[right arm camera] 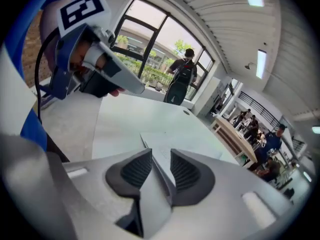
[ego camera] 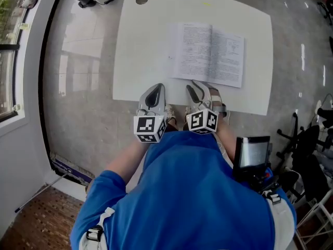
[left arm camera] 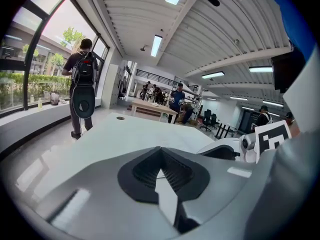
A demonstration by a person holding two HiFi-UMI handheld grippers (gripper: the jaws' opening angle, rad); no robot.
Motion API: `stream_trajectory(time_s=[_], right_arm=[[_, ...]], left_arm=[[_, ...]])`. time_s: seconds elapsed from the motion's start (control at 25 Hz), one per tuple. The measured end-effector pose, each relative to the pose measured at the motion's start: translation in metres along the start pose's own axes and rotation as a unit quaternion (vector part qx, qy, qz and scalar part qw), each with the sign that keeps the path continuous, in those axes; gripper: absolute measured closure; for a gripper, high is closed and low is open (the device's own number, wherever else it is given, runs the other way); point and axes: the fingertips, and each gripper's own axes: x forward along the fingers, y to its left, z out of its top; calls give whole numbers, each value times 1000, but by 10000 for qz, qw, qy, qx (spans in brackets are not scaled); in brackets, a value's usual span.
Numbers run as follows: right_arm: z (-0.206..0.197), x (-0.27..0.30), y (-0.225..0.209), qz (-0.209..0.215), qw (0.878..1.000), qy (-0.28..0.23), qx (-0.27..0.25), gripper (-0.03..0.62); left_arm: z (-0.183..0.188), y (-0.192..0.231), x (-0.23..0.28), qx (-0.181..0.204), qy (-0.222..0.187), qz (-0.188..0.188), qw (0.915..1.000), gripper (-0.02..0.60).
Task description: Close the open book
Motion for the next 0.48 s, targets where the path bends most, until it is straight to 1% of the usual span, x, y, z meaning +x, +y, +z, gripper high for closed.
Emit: stream_trajectory(time_s=[0.12, 0.24, 0.4, 0.48], right_arm=[[-2, 13, 11, 65, 9980, 211, -591, 480], [-6, 27, 20, 105, 9928, 361, -1136, 464], [-15, 44, 23, 102, 9861, 581, -1556, 457], [-17, 50, 24, 53, 9804, 660, -1856, 457]], left_arm=[[-9, 8, -2, -65, 74, 44, 9999, 575], [-16, 16, -4, -142, 141, 102, 9997, 575], [-23, 25, -5, -241, 203, 175, 9994, 575], [-25, 28, -5, -263, 217, 189, 9992, 575]])
